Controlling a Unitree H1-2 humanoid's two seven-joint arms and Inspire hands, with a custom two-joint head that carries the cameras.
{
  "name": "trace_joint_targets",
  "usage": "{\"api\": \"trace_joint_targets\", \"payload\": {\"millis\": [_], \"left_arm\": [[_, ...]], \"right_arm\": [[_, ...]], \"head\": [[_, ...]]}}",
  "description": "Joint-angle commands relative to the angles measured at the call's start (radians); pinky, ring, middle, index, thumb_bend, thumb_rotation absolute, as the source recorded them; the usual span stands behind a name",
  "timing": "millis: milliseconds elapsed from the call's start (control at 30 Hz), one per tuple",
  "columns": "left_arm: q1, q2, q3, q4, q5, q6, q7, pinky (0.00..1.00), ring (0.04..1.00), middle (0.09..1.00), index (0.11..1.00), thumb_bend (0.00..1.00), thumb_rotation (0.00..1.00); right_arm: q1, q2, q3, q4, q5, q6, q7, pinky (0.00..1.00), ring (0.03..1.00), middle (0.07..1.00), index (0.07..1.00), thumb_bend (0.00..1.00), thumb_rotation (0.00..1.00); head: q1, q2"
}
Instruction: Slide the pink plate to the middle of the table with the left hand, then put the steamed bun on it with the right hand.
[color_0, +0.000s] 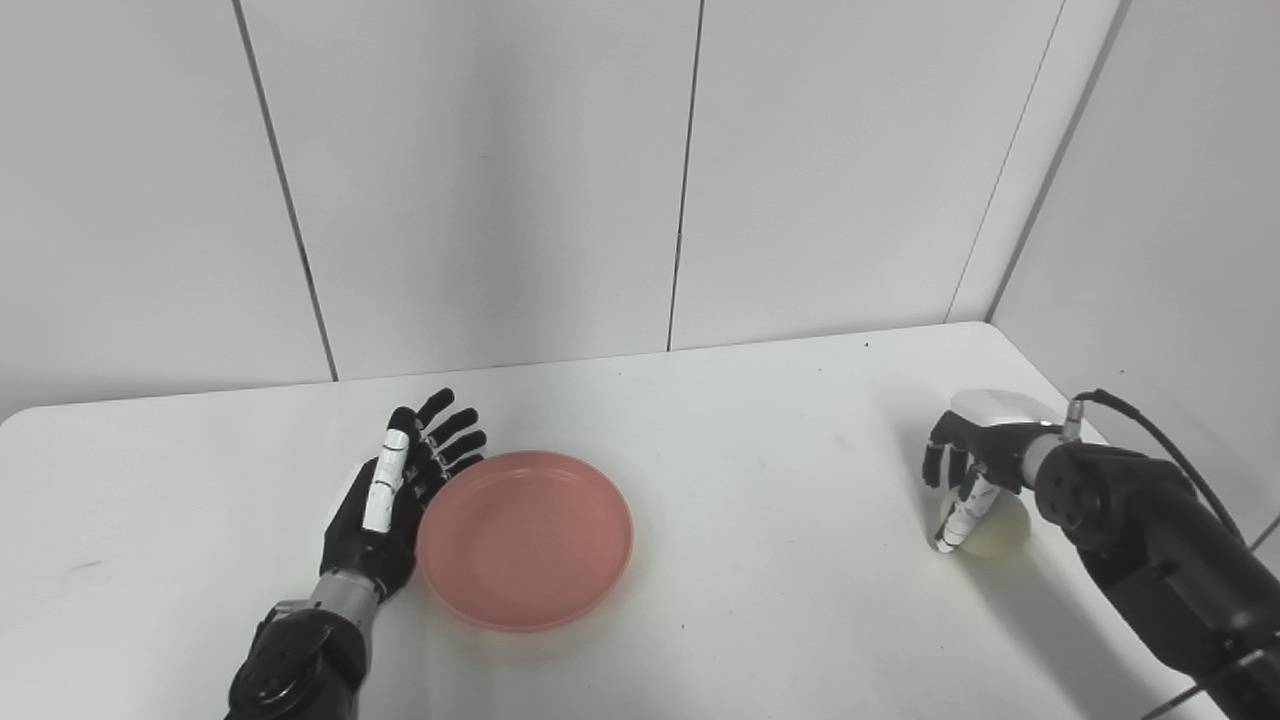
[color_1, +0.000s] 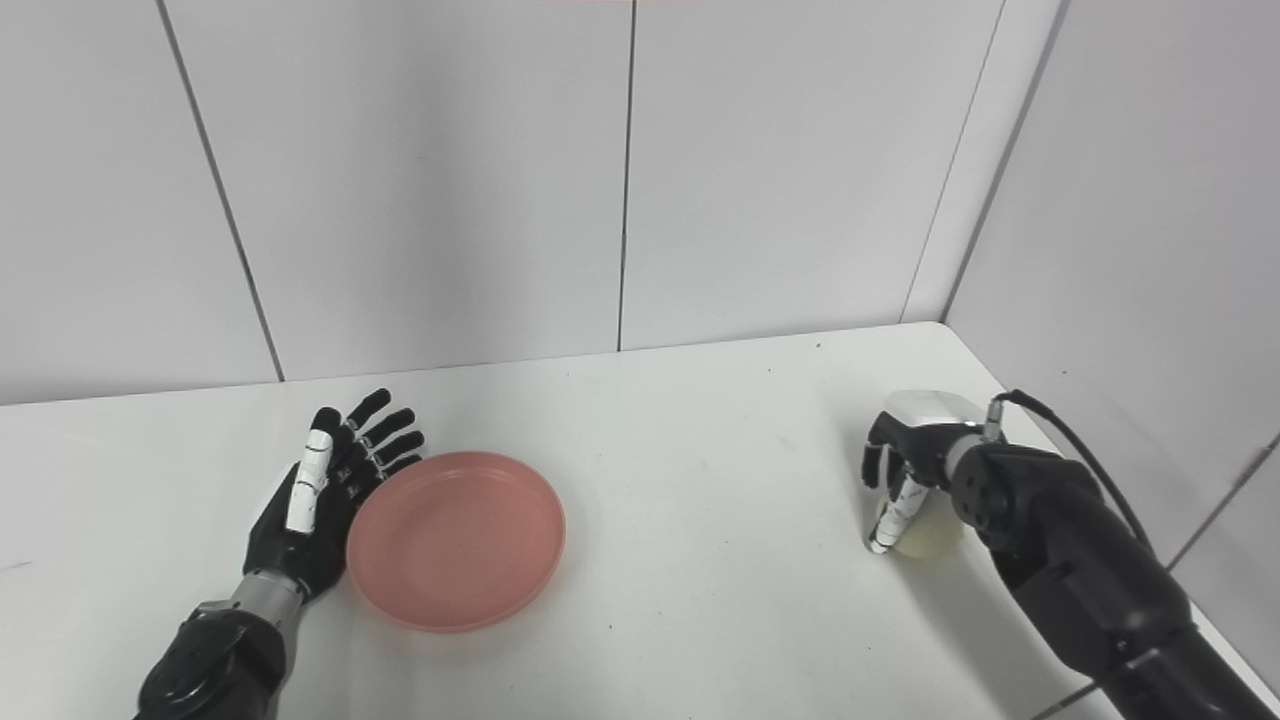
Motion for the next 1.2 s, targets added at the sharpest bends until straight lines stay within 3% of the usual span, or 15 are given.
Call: {"api": "trace_joint_targets", "payload": {"millis": [0,133,300,533,667,867,1167], "left_arm": [[-0.003,0.002,-0.008,0.027,0.016,0.024,-0.002,0.81,0.817,0.847,0.866,0.71,0.88],[-0.004,-0.001,-0.008,0.030,0.013,0.022,-0.006,0.81,0.819,0.849,0.859,0.71,0.87],[-0.005,-0.007,-0.016,0.032,0.026,0.014,0.003,0.80,0.815,0.852,0.853,0.72,0.88],[-0.011,-0.022,-0.014,0.052,0.031,-0.002,0.004,0.81,0.819,0.860,0.846,0.71,0.87],[-0.022,-0.031,-0.019,0.081,0.042,-0.026,0.012,0.81,0.816,0.862,0.849,0.73,0.86],[-0.046,-0.051,-0.017,0.152,0.058,-0.078,0.025,0.79,0.810,0.846,0.837,0.76,0.85],[-0.067,-0.075,-0.013,0.197,0.075,-0.110,0.043,0.77,0.786,0.815,0.811,0.80,0.84]], "right_arm": [[-0.051,-0.022,-0.025,-0.070,-0.013,0.008,-0.017,0.19,0.396,0.499,0.498,0.52,0.00],[-0.085,-0.001,-0.023,-0.149,-0.009,0.011,0.006,0.19,0.378,0.462,0.528,0.51,0.00],[-0.163,0.046,0.008,-0.242,-0.048,0.012,0.067,0.31,0.409,0.489,0.530,0.51,0.00],[-0.253,0.122,0.060,-0.239,-0.046,-0.008,0.079,0.35,0.412,0.499,0.531,0.52,0.00],[-0.294,0.165,0.091,-0.239,-0.039,-0.010,0.095,0.30,0.403,0.496,0.531,0.52,0.00],[-0.343,0.251,0.146,-0.263,-0.073,0.004,0.140,0.29,0.400,0.486,0.538,0.51,0.00],[-0.348,0.382,0.180,-0.272,-0.082,0.010,0.151,0.24,0.379,0.475,0.542,0.51,0.00]], "head": [[0.002,0.000],[0.008,0.003],[0.021,0.001],[0.060,-0.005],[0.117,-0.010],[0.177,-0.010],[0.218,-0.005]]}}
